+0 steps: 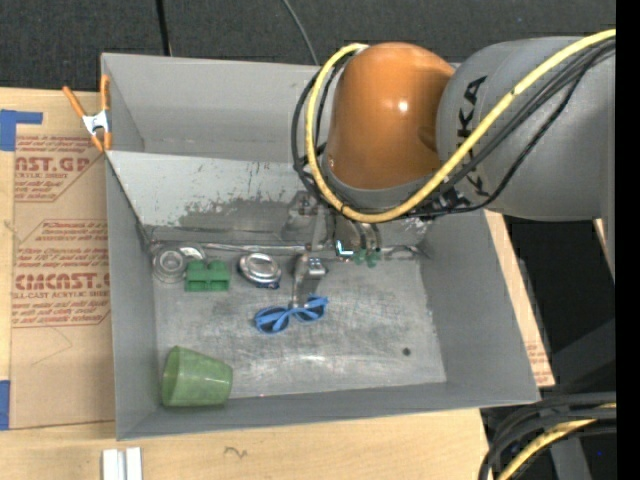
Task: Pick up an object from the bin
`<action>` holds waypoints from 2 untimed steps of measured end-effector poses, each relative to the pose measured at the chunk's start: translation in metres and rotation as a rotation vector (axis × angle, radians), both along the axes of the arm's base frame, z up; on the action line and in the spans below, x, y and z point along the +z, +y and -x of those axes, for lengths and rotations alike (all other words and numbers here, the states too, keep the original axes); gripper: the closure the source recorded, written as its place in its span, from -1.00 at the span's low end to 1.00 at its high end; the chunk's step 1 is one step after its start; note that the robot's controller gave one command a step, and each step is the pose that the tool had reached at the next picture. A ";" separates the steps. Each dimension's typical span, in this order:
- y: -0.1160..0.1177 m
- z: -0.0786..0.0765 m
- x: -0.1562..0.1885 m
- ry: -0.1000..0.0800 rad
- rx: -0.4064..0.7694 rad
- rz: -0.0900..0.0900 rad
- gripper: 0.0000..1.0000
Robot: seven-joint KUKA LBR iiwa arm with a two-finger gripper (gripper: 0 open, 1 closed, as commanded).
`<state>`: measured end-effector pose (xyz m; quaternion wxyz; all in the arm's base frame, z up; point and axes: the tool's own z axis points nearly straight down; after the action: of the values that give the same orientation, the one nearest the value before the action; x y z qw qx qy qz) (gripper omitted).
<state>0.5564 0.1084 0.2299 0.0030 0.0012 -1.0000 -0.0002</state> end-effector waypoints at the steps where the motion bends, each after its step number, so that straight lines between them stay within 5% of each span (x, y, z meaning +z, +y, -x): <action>1: -0.022 0.020 -0.116 0.002 -0.011 0.001 -1.00; 2: -0.021 0.017 -0.111 -0.006 -0.011 -0.001 1.00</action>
Offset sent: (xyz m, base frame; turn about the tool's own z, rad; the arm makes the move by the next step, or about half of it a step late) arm -0.0171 -0.0218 -0.1106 0.0119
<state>0.5392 0.0874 0.1186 -0.0001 -0.0045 -1.0000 -0.0006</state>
